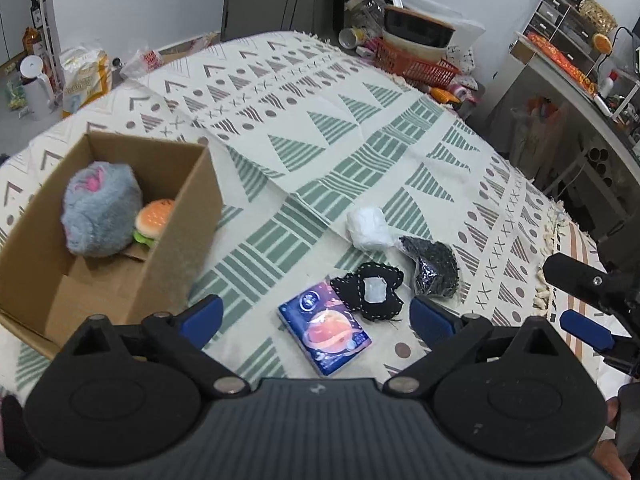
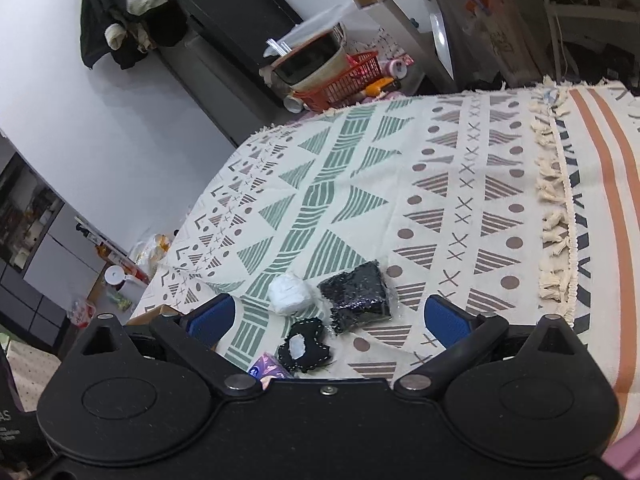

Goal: Organize soft objects
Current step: 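Move both tools toward the blue tissue packet and black sequin bag on the bed, then grasp the blue tissue packet with the left tool while the right tool grasps the black sequin bag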

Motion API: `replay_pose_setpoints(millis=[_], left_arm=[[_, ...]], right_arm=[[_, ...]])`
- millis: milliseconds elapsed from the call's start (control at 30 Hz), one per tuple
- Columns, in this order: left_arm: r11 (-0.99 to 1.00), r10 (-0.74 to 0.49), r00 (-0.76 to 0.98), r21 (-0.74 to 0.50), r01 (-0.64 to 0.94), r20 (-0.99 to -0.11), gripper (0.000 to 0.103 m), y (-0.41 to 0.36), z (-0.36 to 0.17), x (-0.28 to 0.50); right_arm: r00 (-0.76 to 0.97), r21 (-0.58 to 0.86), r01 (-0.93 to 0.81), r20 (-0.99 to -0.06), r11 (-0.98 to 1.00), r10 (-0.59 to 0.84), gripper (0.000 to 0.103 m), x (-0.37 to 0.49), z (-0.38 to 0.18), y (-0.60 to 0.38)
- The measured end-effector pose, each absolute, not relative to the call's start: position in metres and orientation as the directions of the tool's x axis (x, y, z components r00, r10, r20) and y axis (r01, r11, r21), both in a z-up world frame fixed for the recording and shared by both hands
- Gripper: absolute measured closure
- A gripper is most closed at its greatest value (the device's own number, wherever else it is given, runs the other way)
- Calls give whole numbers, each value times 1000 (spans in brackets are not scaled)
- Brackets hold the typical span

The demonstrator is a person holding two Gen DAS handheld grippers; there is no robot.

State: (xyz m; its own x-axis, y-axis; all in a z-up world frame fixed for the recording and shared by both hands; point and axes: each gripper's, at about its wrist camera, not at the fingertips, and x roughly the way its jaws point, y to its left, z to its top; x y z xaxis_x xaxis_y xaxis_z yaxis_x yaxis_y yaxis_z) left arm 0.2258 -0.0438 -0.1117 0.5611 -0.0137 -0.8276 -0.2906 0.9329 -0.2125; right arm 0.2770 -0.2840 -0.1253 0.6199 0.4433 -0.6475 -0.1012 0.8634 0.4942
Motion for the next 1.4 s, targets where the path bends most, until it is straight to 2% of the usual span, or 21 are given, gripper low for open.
replay_pose_setpoints(millis=[267, 700, 800, 867, 933, 1033, 1300, 1400], left_arm=[[922, -13, 528, -215, -322, -849, 4, -51, -142, 243], [892, -45, 455, -241, -382, -889, 5, -44, -194, 261], [894, -63, 428, -242, -377, -902, 17, -43, -203, 264], [902, -55, 420, -225, -369, -906, 20, -43, -206, 266], [908, -53, 432, -223, -354, -900, 33, -45, -205, 266], [913, -61, 449, -231, -336, -892, 43, -47, -203, 267], [882, -93, 485, -298, -365, -870, 57, -35, -196, 262], [879, -103, 499, -314, -359, -861, 58, -34, -194, 262]], right_arm=[[567, 471, -98, -698, 877, 438, 10, 300, -146, -278], [536, 403, -125, -742, 907, 404, 10, 319, -170, -263], [531, 390, -133, -749, 911, 397, 10, 323, -174, -258], [528, 376, -137, -755, 916, 389, 10, 326, -176, -255], [523, 363, -138, -763, 922, 379, 10, 329, -180, -251], [515, 343, -135, -777, 930, 362, 10, 333, -185, -247], [503, 319, -113, -798, 941, 331, 10, 338, -194, -246], [499, 302, -121, -805, 945, 321, 10, 339, -196, -242]])
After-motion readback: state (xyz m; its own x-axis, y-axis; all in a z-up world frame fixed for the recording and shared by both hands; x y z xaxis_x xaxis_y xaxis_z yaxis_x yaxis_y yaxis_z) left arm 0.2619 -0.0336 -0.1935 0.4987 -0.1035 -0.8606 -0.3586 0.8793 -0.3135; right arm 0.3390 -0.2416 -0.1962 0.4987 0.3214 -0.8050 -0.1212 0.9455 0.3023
